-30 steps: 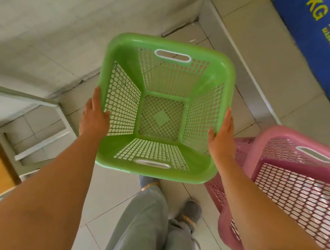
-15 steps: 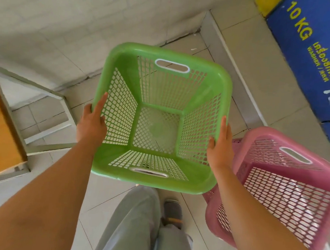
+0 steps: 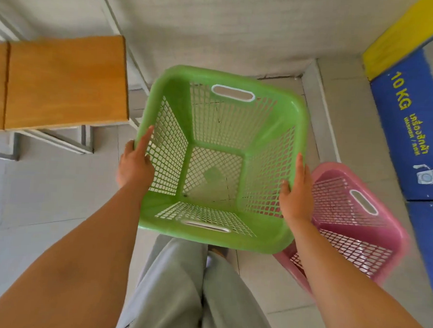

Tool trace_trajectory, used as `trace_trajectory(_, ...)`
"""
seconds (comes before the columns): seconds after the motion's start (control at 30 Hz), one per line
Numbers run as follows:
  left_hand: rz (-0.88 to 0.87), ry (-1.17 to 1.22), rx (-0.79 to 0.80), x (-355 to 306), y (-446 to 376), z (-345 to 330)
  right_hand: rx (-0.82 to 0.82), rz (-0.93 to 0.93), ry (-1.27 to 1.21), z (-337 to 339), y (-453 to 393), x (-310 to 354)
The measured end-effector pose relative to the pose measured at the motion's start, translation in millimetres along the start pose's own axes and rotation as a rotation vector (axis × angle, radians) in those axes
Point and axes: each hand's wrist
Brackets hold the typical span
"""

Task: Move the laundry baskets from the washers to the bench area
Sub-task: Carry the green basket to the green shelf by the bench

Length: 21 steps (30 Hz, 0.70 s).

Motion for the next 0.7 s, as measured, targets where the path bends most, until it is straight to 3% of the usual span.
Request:
trace_trajectory(0.3,0.239,0.12,-0.1,116.8,105.1,75.5,0.11,0.205,0.044,-1.2,84.0,78.6)
trace_trajectory(0.7,0.461,0.221,-0.19,331.2,171.9,187.9,0.25,0.436,0.172,-98.6,214.5,243.5)
Point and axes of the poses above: each hand's wrist, its own y-axis away from the middle knuckle, its own z-axis out of the back of the hand, x = y × z, and after that the axes turned 2 degrees about -x, right-handed
